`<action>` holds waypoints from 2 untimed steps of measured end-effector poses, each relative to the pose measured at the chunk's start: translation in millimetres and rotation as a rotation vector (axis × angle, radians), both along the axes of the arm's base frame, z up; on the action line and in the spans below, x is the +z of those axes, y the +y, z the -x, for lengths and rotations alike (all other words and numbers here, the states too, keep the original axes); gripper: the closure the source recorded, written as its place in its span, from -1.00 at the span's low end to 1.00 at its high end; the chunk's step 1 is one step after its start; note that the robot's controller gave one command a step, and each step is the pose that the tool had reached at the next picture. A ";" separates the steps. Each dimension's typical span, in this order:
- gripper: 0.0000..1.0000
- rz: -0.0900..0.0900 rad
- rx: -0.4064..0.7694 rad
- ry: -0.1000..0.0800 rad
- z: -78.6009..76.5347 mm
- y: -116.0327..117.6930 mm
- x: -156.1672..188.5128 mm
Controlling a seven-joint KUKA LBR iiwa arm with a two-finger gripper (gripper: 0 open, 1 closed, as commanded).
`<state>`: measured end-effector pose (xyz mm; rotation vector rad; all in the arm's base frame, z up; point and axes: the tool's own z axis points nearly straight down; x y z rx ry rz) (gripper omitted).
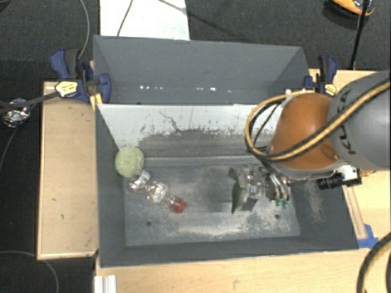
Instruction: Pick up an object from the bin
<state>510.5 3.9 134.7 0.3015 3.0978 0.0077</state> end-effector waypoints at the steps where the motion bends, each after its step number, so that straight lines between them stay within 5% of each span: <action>1: 1.00 0.001 0.001 0.012 6.5 4.9 44.4; 2: 1.00 0.001 0.014 0.000 7.5 1.9 73.0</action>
Offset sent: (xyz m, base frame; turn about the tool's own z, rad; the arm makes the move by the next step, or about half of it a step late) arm -0.0176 -0.0096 0.0378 -0.0559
